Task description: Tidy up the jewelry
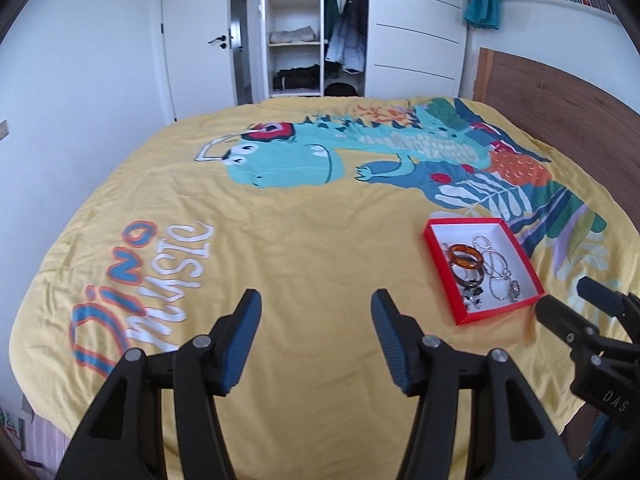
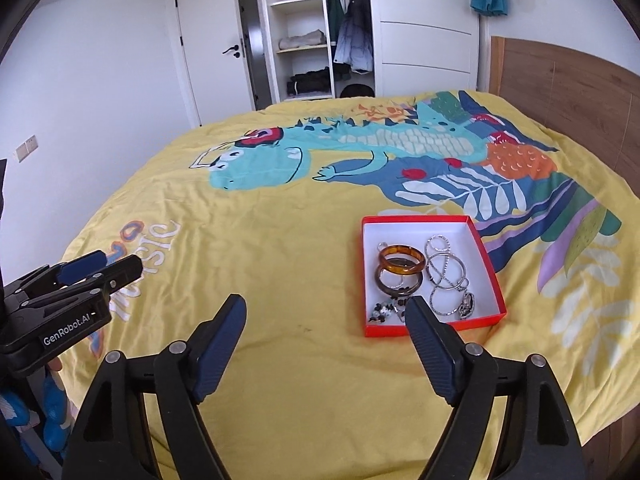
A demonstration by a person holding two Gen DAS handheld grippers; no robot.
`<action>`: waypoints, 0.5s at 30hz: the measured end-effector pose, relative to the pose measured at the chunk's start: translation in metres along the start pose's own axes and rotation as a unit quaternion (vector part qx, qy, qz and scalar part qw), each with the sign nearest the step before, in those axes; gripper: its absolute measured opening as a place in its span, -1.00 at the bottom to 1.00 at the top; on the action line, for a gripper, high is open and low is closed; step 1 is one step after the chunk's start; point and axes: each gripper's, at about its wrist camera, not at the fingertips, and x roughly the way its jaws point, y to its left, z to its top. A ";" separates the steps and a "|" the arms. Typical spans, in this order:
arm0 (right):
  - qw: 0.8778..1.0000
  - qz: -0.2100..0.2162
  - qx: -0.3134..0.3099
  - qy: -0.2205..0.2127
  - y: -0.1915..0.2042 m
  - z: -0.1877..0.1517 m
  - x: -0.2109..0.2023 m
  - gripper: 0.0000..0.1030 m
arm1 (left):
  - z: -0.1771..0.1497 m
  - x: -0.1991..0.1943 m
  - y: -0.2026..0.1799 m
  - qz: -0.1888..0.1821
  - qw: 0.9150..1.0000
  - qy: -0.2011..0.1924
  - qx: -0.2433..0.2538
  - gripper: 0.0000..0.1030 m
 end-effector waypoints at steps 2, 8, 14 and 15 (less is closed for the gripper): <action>1.000 -0.002 -0.003 -0.003 0.007 -0.004 -0.008 0.60 | -0.005 -0.011 0.013 0.005 1.000 -0.005 -0.006 0.07; 1.000 -0.007 -0.007 -0.011 0.017 -0.015 -0.024 0.67 | -0.021 -0.036 0.042 0.023 1.000 -0.012 -0.016 0.07; 1.000 -0.018 -0.004 -0.010 0.020 -0.032 -0.034 0.93 | -0.035 -0.053 0.056 0.032 0.999 -0.016 -0.016 0.07; 1.000 -0.021 -0.003 -0.010 0.021 -0.035 -0.036 0.98 | -0.036 -0.054 0.057 0.033 0.999 -0.017 -0.015 0.07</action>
